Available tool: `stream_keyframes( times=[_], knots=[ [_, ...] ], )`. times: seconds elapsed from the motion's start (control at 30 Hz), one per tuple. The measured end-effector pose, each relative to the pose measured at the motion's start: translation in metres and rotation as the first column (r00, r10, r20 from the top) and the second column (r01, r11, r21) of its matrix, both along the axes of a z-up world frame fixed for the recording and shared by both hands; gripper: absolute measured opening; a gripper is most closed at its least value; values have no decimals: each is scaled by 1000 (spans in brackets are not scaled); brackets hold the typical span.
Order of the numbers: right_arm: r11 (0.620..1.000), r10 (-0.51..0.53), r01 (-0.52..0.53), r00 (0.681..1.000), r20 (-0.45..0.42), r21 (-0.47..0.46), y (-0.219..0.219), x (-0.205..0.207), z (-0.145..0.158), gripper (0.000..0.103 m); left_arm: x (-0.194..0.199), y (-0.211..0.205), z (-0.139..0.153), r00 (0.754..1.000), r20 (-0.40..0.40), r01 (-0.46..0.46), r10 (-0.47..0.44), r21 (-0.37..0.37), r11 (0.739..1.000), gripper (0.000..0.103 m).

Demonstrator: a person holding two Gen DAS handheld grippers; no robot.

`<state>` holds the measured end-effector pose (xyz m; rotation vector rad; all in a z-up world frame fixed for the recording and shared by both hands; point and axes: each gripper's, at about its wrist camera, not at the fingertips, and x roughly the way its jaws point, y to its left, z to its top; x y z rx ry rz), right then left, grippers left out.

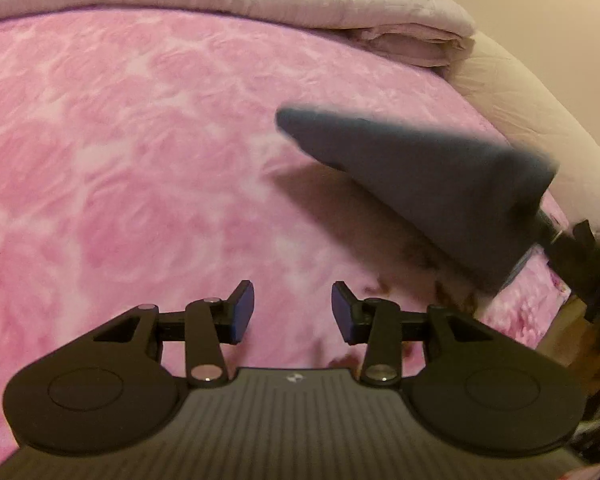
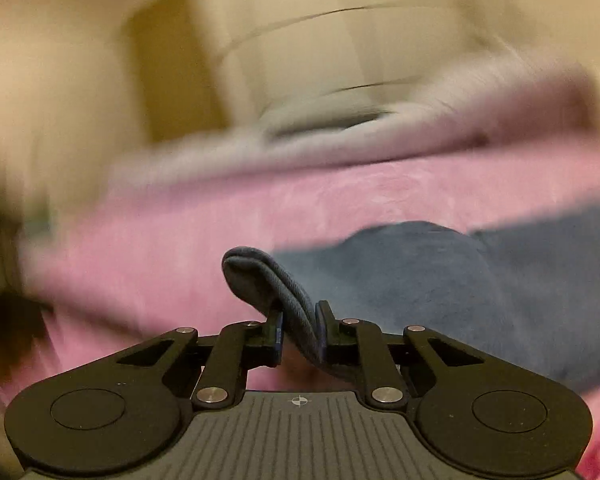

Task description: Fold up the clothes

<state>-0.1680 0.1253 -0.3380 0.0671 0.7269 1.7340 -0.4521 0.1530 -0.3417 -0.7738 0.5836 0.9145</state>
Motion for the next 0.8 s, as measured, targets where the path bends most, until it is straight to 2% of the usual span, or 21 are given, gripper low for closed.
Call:
stream_keyframes(
  times=[0.03, 0.07, 0.13, 0.17, 0.2, 0.23, 0.3, 0.4, 0.43, 0.47, 0.57, 0.6, 0.63, 0.7, 0.8],
  knots=[
    [999, -51, 52, 990, -134, 5, -3, 23, 4, 14, 8, 3, 3, 1000, 0, 15, -15, 10, 1000, 37],
    [994, -102, 107, 966, -239, 7, -7, 44, 6, 14, 19, 5, 6, 999, 3, 36, -36, 20, 999, 37],
    [975, -207, 222, 894, -397, -8, -16, 85, 7, 14, 40, 10, 6, 997, 10, 78, -78, 28, 997, 37],
    [962, -255, 274, 857, -447, -22, -21, 103, 6, 13, 51, 12, 6, 995, 13, 99, -100, 32, 995, 37],
    [943, -312, 328, 827, -467, -48, -25, 119, 2, 11, 63, 14, 5, 993, 14, 121, -121, 32, 992, 37],
    [920, -374, 384, 796, -476, -81, -28, 133, -4, 2, 76, 16, 3, 990, 16, 142, -143, 32, 989, 37],
    [857, -501, 490, 717, -485, -160, -35, 162, -18, 2, 98, 19, -2, 984, 18, 180, -180, 26, 983, 37],
    [794, -602, 523, 610, -516, -309, -41, 200, -56, 2, 128, 21, -10, 970, 35, 238, -239, 20, 971, 37],
    [793, -603, 513, 584, -543, -329, -45, 207, -65, 3, 138, 21, -12, 964, 41, 262, -263, 29, 965, 37],
    [811, -577, 491, 581, -574, -318, -48, 210, -68, 3, 146, 21, -13, 961, 36, 275, -276, 33, 961, 37],
    [858, -499, 457, 638, -587, -234, -56, 202, -63, 7, 165, 24, -17, 953, 35, 301, -302, 29, 953, 37],
    [866, -482, 454, 646, -591, -211, -59, 200, -60, 18, 169, 24, -18, 951, 37, 306, -306, 25, 952, 37],
    [870, -470, 454, 648, -599, -191, -61, 198, -59, 38, 172, 25, -20, 950, 39, 310, -311, 20, 950, 37],
    [869, -460, 468, 643, -613, -161, -66, 202, -56, 71, 175, 25, -22, 949, 28, 313, -314, 15, 949, 37],
    [865, -457, 483, 644, -613, -137, -62, 218, -51, 71, 177, 27, -25, 951, 21, 308, -308, 4, 951, 37]
  ],
)
